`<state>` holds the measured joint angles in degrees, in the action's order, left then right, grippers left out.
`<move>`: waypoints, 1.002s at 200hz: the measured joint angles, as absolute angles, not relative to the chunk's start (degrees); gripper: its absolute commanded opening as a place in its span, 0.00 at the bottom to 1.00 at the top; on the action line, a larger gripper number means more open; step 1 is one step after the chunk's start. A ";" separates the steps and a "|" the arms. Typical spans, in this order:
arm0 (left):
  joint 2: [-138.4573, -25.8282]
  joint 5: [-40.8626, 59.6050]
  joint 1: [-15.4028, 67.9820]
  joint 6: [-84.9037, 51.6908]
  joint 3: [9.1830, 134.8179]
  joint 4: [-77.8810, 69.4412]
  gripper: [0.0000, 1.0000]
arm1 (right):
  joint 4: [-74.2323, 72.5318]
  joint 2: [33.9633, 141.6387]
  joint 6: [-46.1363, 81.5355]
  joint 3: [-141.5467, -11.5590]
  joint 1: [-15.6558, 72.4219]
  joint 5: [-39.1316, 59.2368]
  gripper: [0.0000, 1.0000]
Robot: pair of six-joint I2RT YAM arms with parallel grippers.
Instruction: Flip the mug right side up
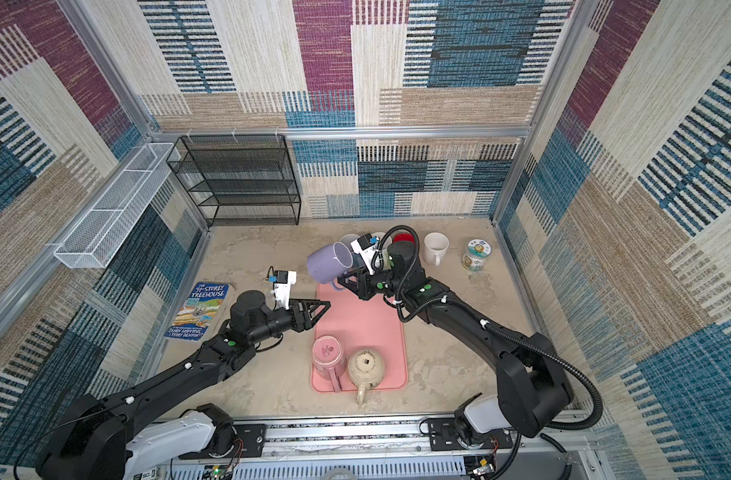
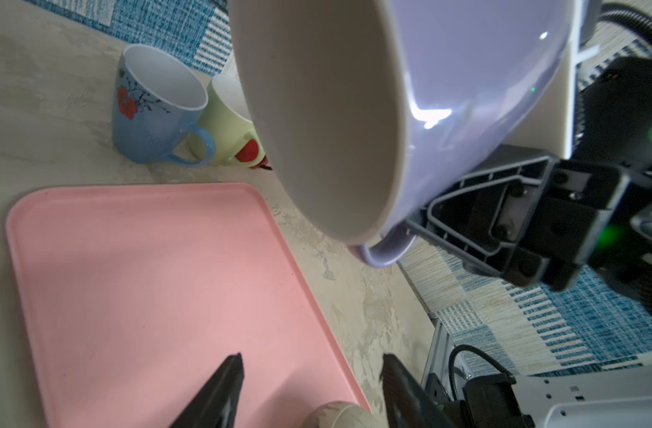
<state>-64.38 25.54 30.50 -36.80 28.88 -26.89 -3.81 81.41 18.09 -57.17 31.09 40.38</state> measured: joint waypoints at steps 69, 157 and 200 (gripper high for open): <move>-65.69 30.26 30.46 -38.94 26.30 -44.42 0.60 | -12.34 81.30 23.40 -56.03 30.89 49.91 0.00; -70.28 32.40 30.44 -41.17 26.85 -54.98 0.42 | -20.60 80.77 28.16 -52.38 30.74 55.55 0.00; -72.03 34.20 30.46 -43.51 27.77 -58.04 0.29 | -25.12 81.43 29.17 -51.62 30.63 55.51 0.00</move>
<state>-72.03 34.20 30.46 -43.51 27.77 -58.04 -25.12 81.43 29.17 -51.62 30.63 55.51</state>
